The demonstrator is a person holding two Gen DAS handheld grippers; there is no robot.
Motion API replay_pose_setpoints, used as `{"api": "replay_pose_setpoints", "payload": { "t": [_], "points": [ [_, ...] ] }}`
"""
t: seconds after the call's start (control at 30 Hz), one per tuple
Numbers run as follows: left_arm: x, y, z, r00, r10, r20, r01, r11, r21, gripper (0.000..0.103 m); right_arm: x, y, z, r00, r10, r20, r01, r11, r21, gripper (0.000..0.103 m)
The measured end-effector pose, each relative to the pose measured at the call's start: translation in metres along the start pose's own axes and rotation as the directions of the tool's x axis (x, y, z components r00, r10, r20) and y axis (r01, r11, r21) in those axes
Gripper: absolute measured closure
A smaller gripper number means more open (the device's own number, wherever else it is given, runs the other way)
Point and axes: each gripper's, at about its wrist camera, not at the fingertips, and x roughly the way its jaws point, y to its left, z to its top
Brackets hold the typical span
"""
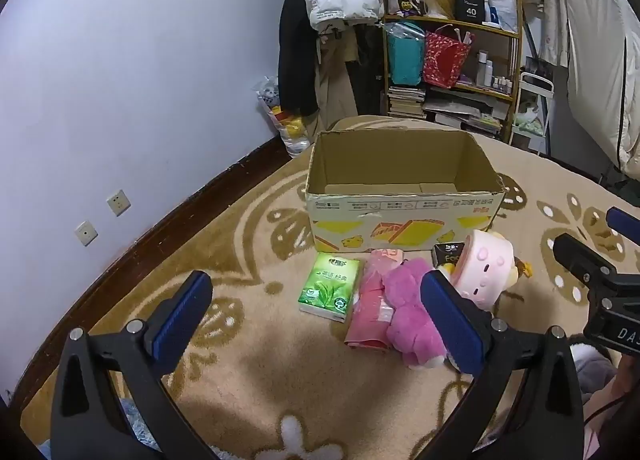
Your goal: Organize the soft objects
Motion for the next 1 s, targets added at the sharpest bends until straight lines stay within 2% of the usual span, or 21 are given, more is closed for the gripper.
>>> {"api": "replay_pose_setpoints", "payload": {
  "t": [0.27, 1.0],
  "points": [
    [0.0025, 0.0032, 0.0005, 1.0, 0.021, 0.021, -0.022, 1.0, 0.019, 0.0, -0.0012, 0.0001, 0.0005, 1.0, -0.011, 0.001, 0.011, 1.0, -0.003, 0.0],
    [-0.0012, -0.0064, -0.0027, 1.0, 0.006, 0.001, -0.006, 1.0, 0.019, 0.0, -0.0001, 0.0001, 0.0002, 1.0, -0.006, 0.002, 0.006, 1.0, -0.001, 0.0]
  ]
}}
